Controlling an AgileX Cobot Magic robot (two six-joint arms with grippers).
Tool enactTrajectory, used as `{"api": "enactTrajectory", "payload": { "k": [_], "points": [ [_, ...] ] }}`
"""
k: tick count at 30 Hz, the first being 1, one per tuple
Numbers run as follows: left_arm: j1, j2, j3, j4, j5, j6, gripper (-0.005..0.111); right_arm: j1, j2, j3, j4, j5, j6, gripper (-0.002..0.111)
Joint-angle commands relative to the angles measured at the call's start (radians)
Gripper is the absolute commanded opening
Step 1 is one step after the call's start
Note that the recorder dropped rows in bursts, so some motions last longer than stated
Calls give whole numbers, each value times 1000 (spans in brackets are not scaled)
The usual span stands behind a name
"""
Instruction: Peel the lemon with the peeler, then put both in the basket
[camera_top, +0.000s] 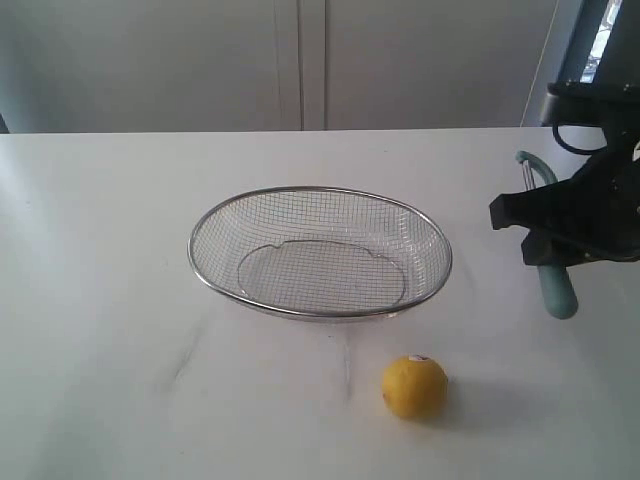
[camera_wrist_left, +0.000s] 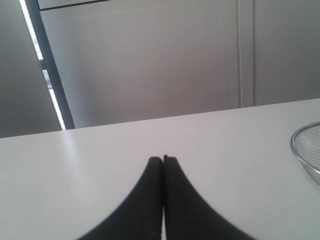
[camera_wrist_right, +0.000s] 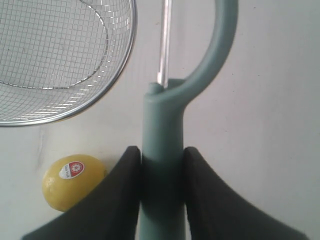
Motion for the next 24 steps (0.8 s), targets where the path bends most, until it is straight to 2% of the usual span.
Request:
{"api": "enactTrajectory", "payload": {
  "k": [1, 10, 18, 24],
  "points": [
    [2, -5, 4, -3, 3, -4, 0, 1, -8, 4, -1, -3, 5, 0],
    [2, -5, -139, -3, 178, -4, 0, 1, -8, 4, -1, -5, 5, 0],
    [2, -5, -235, -3, 223, -4, 0, 1, -8, 4, -1, -5, 5, 0],
    [2, 70, -328, -3, 310, 9, 0, 1, -8, 4, -1, -5, 5, 0]
  ]
}}
